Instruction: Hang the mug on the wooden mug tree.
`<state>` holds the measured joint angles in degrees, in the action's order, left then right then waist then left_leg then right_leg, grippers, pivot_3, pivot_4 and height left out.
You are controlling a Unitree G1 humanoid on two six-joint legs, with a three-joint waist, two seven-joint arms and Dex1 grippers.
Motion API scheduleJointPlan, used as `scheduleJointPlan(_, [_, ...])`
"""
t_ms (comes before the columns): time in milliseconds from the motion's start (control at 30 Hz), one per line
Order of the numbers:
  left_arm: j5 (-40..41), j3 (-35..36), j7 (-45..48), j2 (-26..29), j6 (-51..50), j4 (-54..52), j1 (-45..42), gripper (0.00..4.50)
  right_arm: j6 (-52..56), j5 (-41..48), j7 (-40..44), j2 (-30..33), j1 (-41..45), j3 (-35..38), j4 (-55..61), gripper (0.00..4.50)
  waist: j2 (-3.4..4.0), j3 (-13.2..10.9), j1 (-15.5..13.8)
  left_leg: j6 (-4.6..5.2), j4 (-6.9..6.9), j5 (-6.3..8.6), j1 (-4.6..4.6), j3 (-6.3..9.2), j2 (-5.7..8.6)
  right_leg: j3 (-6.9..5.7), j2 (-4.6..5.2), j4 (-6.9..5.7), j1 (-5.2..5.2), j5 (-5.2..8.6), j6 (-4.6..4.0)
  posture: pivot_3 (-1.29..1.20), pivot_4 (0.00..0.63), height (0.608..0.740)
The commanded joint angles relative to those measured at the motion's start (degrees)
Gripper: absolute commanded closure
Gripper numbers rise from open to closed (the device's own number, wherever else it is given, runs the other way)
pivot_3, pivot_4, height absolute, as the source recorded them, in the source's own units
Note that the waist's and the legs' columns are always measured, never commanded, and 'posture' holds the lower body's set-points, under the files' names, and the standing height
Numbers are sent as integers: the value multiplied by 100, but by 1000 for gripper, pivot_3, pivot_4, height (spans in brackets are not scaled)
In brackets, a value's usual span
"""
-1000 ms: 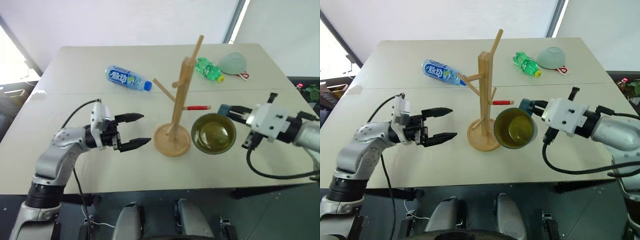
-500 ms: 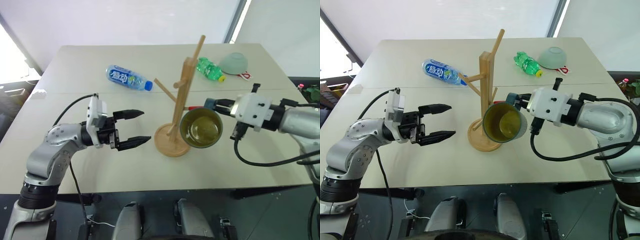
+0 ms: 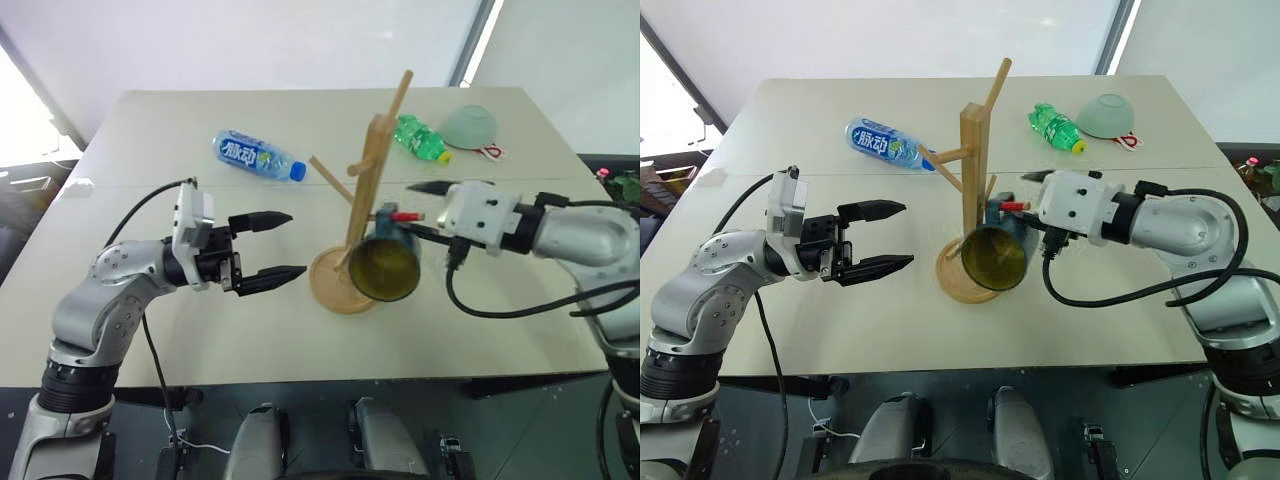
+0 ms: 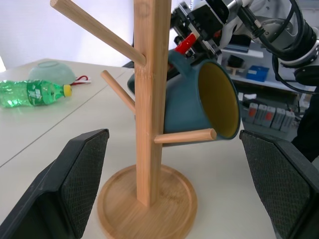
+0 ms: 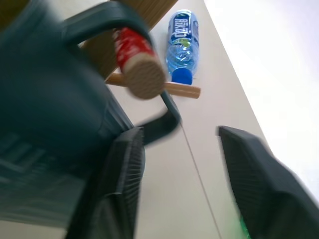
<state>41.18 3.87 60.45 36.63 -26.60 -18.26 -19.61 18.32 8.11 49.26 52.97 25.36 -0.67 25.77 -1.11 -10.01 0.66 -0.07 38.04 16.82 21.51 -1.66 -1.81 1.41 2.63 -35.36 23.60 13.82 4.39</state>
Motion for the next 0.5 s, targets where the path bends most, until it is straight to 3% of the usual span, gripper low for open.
scheduleJointPlan(33, [46,130,-68,-38,75,-117,-29,0,143,305,149,226,-12,621,433,1207,1,-1,-6,0,0,0,1,0,0,0,0,0,0,0,0,0,150,740])
scheduleJointPlan(267, [-223,508,-890,-443,216,587,257,0,1450,1762,275,101,-904,2451,675,1207,-5,-2,-20,0,0,0,-1,6,-2,-2,2,3,-7,0,1,0,150,740])
scheduleJointPlan(367, [-572,699,-1454,-742,527,940,508,0,1477,2197,-34,-612,-1513,2900,453,1207,-23,6,-13,0,0,0,-7,10,-3,-4,2,2,-15,-1,1,0,150,740])
scheduleJointPlan(500, [-1265,790,-2222,-1078,1076,1393,821,0,879,2135,-517,-1766,-2131,2904,-237,1207,-25,7,5,0,0,0,-11,9,-3,-2,1,-1,-18,-2,1,0,150,740])
